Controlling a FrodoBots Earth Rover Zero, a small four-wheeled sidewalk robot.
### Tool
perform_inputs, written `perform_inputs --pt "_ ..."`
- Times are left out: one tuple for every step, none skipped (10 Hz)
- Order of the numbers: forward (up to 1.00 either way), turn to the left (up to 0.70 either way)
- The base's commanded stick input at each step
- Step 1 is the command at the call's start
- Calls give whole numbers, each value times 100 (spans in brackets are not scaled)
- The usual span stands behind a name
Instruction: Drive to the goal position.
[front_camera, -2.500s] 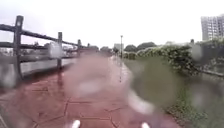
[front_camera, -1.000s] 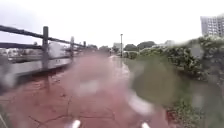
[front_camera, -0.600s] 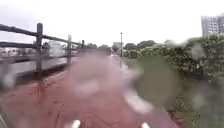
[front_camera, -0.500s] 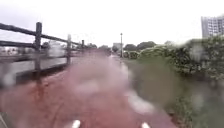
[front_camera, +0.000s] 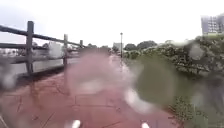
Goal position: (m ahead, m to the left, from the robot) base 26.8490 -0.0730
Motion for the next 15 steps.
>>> perform_inputs --pt "70 0" --pt "70 0" --pt "70 0" --pt "70 0" --pt "70 0" --pt "70 0" --pt "70 0" --pt "70 0" --pt "70 0" --pt "70 0" --pt "70 0" --pt "70 0" --pt "70 0" --pt "70 0" --pt "70 0"
